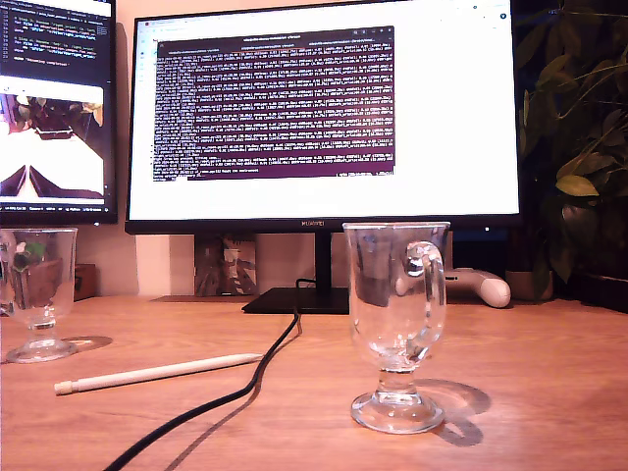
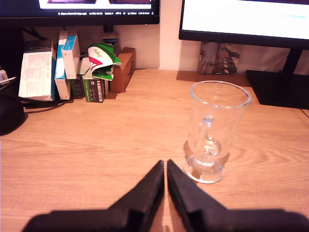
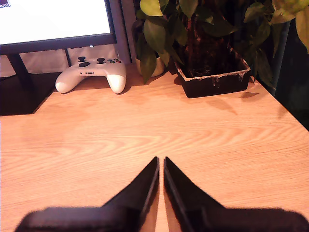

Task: Pick the small glass cups in front of you with each of your hands, and place them behind the white pen

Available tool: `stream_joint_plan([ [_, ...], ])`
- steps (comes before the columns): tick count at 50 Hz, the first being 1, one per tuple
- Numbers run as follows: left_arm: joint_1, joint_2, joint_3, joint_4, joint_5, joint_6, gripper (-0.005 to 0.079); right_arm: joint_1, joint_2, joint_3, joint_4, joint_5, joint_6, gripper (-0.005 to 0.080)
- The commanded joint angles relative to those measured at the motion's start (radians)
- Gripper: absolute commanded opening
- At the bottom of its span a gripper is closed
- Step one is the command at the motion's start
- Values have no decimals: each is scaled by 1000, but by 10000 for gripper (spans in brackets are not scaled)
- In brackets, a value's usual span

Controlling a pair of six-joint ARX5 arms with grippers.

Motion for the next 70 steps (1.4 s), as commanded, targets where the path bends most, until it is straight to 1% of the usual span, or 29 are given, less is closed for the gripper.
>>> stream_joint_plan([
  [1, 4, -8, -27, -17, 3, -4, -19, 4, -6, -18, 8, 0, 0, -8],
  [13, 4, -8, -27, -17, 3, -4, -19, 4, -6, -18, 8, 0, 0, -8],
  [19, 4, -8, -27, -16, 19, -8, -19, 4, -6, -18, 8, 0, 0, -8],
  [25, 4, -8, -27, -13, 42, -67, -19, 4, -6, -18, 8, -12, 27, -8],
  [26, 4, -8, -27, -12, 46, -96, -19, 4, -6, -18, 8, -14, 36, -8],
  [28, 4, -8, -27, -7, 60, -110, -19, 4, -6, -18, 9, -22, 79, -8],
  [29, 4, -8, -27, -5, 68, -150, -19, 4, -6, -18, 9, -27, 100, -8],
  [31, 4, -8, -27, 6, 84, -167, -19, 4, -6, -18, 9, -35, 152, -8],
  [32, 4, -8, -27, 12, 93, -212, -19, 4, -6, -18, 9, -43, 195, -8],
  [34, 4, -8, -26, 29, 114, -229, -19, 4, -6, -18, 10, -44, 252, -8],
  [35, 4, -8, -25, 35, 127, -259, -19, 4, -6, -18, 11, -44, 309, -8],
  [38, 4, -8, -16, 45, 163, -267, -19, 4, -6, -18, 38, -44, 450, -8],
  [41, 3, -8, 5, 42, 179, -268, -19, 4, -6, -17, 107, -44, 567, -8],
  [47, 4, -8, 51, 21, 185, -278, -19, 2, -6, -16, 244, -31, 664, -8],
  [49, 4, -4, 67, 6, 185, -278, -19, 2, -6, -16, 274, -33, 669, -8],
  [52, 4, 13, 91, -18, 188, -278, -19, 3, -6, -16, 289, -39, 686, -8],
  [54, 4, 34, 104, -26, 191, -277, -19, 4, -6, -16, 294, -43, 729, -8],
  [60, 4, 129, 132, -40, 196, -276, -19, 5, -6, -16, 290, -110, 947, -7],
  [62, 4, 167, 143, -40, 205, -266, -19, 5, -6, -16, 293, -161, 956, -6],
  [65, 4, 229, 163, -35, 209, -257, -19, 5, -6, -16, 287, -266, 925, -2],
  [70, 6, 344, 208, -22, 210, -256, -19, 5, -6, -16, 254, -395, 921, -1],
])
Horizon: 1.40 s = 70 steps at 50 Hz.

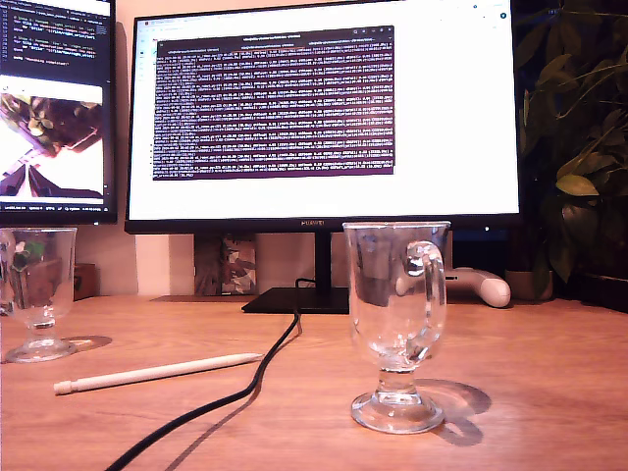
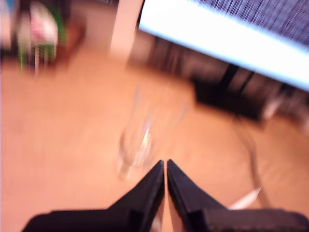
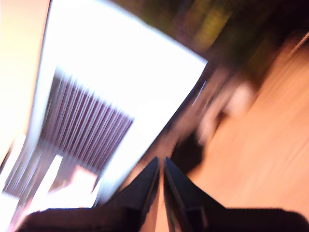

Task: Pick the small glass cups in front of you with each of your hands, and place them behind the white pen

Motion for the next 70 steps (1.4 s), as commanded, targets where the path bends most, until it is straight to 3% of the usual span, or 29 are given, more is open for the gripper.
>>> stream_joint_plan([
  [1, 8, 62, 51, 18, 5, 18, -19, 5, -6, -15, -16, -69, 1, -1],
  [9, 34, 220, 163, 30, 14, 46, -19, 5, -6, -15, -183, -172, 55, -2],
  [13, 52, 299, 234, 27, 20, 124, -19, 9, -4, -14, -277, -261, 35, -4],
  [17, 76, 377, 301, 24, 55, 164, -19, 32, -1, -14, -270, -361, -11, -14],
  [21, 105, 457, 352, 24, 103, 201, -19, 70, 1, -14, -276, -394, -24, -14],
  [35, 243, 741, 463, 62, 268, 298, -19, 207, 32, -13, -281, -390, -32, -14],
  [43, 284, 892, 523, 69, 375, 351, -19, 267, 119, 9, -356, -387, -71, -14],
  [54, 288, 1057, 592, 88, 410, 431, -19, 320, 236, 51, -450, -299, -188, -14],
  [70, 280, 1261, 666, 129, 422, 478, -19, 330, 302, 93, -449, -275, -227, -13],
])
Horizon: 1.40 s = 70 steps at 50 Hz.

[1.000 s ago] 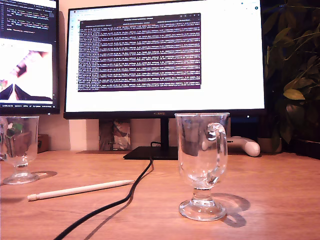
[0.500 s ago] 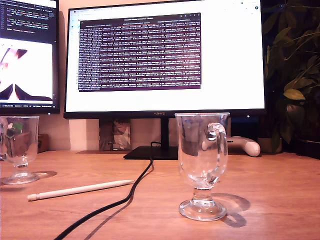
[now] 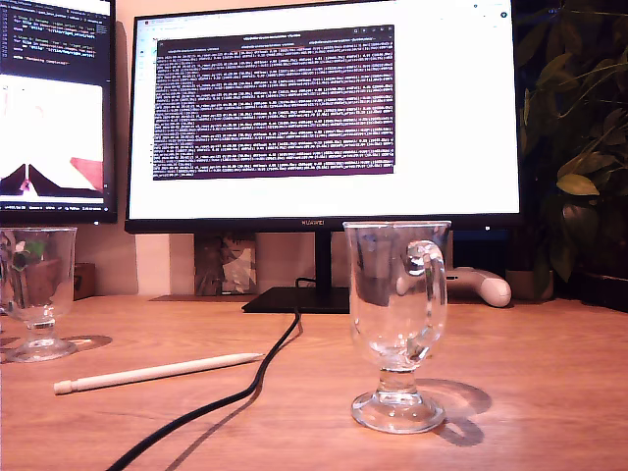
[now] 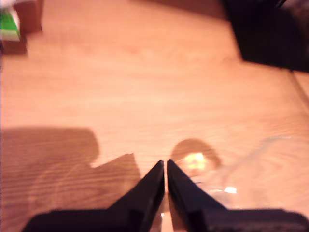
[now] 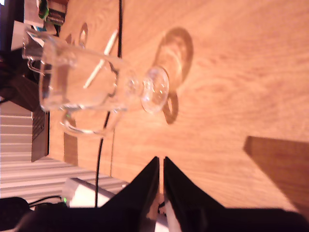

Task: Pick the small glass cups in front of you with each of your hands, and place them behind the white pen

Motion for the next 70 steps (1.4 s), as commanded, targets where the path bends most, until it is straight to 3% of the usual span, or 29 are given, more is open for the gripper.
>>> stream_joint_plan([
  [1, -5, 18, 15, 21, 11, 8, -19, 8, 8, 26, 8, 7, -8, -13],
  [13, -39, 50, 16, 43, 71, 7, -19, 8, 8, 31, 6, 37, -8, -13],
  [70, -238, 63, 17, -16, 73, 35, -19, 8, 9, 31, 16, 66, -26, -13],
])
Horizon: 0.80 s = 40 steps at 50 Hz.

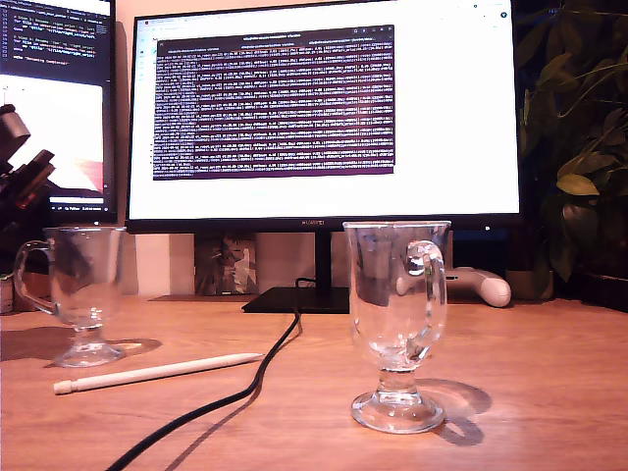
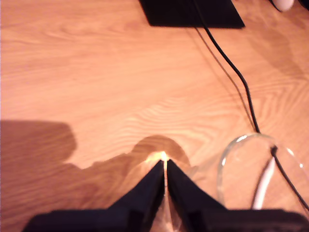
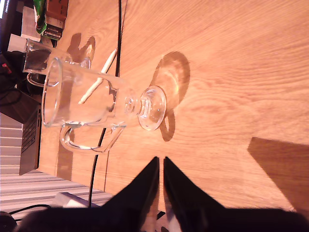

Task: Pick the small glass cups in front of you with each of your hands, and place them behind the white pen

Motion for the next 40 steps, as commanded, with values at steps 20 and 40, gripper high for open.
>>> stream_joint_plan([
  [20, -48, 17, 6, -55, 20, 6, -19, 8, 6, 15, 11, 2, -3, -13],
  [40, -66, 17, 6, -75, -32, 31, -19, 10, 10, 51, -3, 2, -3, -13],
])
